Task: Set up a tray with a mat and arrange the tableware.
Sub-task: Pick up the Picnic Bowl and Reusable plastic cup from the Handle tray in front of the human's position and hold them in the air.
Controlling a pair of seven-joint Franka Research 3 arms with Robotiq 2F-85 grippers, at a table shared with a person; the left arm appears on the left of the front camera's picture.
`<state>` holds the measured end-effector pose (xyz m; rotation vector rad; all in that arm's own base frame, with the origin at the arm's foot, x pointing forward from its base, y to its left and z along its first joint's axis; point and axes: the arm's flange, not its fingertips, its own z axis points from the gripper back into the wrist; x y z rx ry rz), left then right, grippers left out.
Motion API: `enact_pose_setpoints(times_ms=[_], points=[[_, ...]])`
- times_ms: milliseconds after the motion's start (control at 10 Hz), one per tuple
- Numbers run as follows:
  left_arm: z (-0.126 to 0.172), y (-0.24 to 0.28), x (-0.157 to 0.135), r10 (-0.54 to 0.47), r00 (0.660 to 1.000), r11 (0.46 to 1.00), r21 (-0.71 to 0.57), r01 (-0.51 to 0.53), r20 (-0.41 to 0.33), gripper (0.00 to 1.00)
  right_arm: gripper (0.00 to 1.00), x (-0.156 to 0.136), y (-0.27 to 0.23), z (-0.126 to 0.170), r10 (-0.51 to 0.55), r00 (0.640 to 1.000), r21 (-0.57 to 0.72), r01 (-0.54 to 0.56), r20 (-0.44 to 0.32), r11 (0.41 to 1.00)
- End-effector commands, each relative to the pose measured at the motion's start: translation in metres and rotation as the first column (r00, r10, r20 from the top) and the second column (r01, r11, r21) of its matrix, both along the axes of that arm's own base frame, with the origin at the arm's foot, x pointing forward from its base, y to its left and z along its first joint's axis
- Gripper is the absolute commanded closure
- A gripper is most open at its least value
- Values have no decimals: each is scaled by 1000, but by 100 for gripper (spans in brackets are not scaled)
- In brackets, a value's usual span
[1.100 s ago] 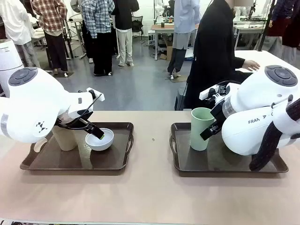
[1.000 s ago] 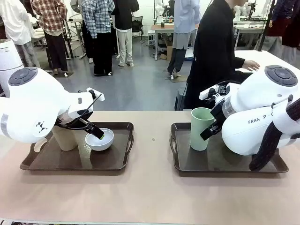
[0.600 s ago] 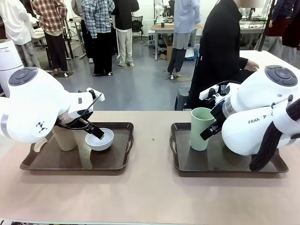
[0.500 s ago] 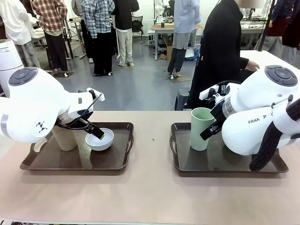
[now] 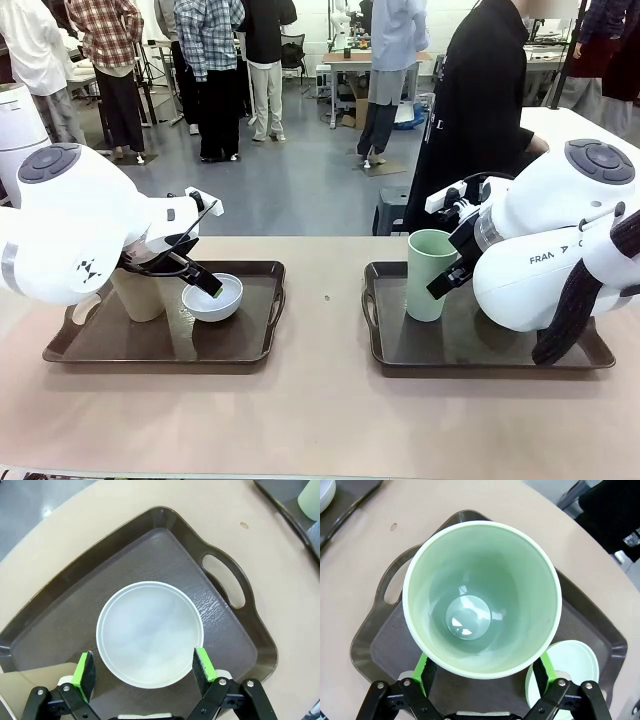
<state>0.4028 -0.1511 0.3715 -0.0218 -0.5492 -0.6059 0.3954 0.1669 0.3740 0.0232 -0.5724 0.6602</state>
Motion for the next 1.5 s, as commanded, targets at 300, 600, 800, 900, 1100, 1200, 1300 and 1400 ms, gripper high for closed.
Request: enact_pose_setpoints(times_ms=[300,600,800,900,1100,1200,1300,1400], points=[[0,0,0,1,1000,1000,0,-1,0,0,0,0,0,0,0,1000,0,0,0,1000],[34,1,-19,-17,999,994,112,13,38,0,0,-31,2,34,-43,998,-104,48,46,993],[117,37,-71,-80,989,981,188,56,121,0,0,-116,-13,118,-128,988,-208,145,91,967],[151,48,-101,-56,995,980,197,38,84,0,0,-161,-25,149,-206,974,-237,223,94,946],[168,60,-146,-91,982,988,105,109,-165,0,0,-205,-36,139,-210,966,-196,179,-152,964],[153,38,-76,-58,996,984,170,46,67,0,0,-102,-13,155,-180,979,-221,196,92,955],[153,38,-76,-58,996,984,170,46,67,0,0,-102,-13,155,-180,979,-221,196,92,955],[177,51,-122,-83,996,987,137,85,-17,0,0,-156,-17,175,-194,981,-228,193,19,954]])
